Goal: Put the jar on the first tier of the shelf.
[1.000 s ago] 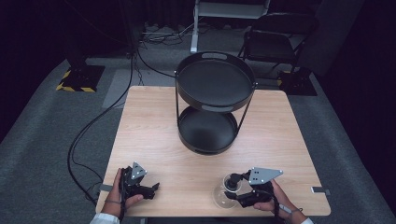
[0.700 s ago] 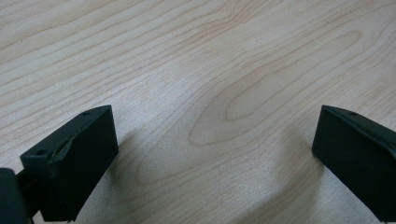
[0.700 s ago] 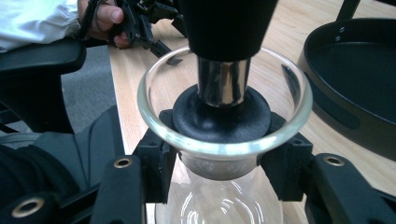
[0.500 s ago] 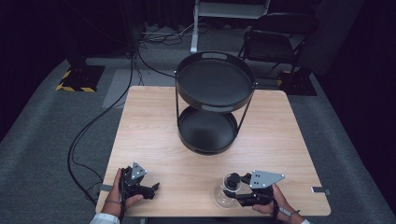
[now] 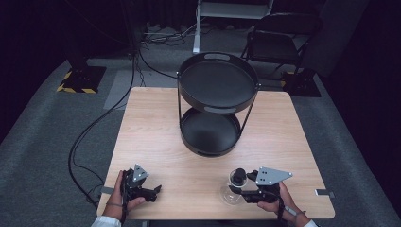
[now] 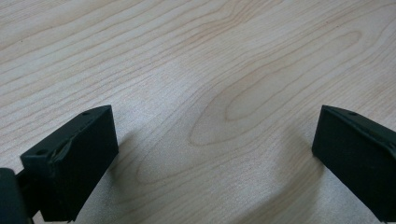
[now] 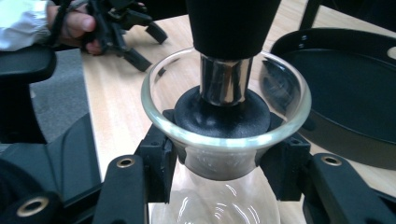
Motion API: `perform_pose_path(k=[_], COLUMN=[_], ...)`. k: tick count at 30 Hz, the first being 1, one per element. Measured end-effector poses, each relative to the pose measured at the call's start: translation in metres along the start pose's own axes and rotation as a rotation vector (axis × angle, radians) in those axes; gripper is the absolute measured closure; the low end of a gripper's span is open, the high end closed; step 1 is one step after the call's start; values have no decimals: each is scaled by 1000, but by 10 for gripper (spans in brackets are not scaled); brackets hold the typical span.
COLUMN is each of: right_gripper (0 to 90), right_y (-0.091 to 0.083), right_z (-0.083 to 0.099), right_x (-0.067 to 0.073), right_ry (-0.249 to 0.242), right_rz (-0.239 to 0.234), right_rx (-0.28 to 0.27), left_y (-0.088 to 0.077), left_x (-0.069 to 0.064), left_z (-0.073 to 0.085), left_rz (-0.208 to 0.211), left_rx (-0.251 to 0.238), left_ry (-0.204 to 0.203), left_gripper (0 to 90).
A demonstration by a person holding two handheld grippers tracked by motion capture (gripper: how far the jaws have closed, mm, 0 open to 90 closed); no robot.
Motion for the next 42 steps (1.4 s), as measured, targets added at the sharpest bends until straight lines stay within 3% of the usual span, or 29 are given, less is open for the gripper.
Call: perform_pose_path(k=[16, 26, 37, 42], right_gripper=[507, 507, 507, 507], right_y=[0, 4, 15, 19], right_z=[-22, -46, -66, -71], right_x=[-29, -52, -75, -89], right_ry=[33, 49, 64, 98], right_rz=[100, 175, 218, 239], right_rx=[7, 4, 4, -12], left_y=[0, 0, 0, 0], left_x=[0, 0, 0, 0], left_z=[0, 0, 0, 0], left_rz=[0, 0, 0, 0], left_rx=[0, 0, 0, 0], left_ry=[0, 0, 0, 0], left_gripper=[0, 0, 0, 0])
Point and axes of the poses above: each handheld gripper's, and its own axes: y roughly forward along the jaws, z roughly out of its underside, x roughly to its left, the point moved 3 cm from there along y, roughly forward along the jaws, and after that the axes turned 3 degrees about -z, right-handed, at the moved point
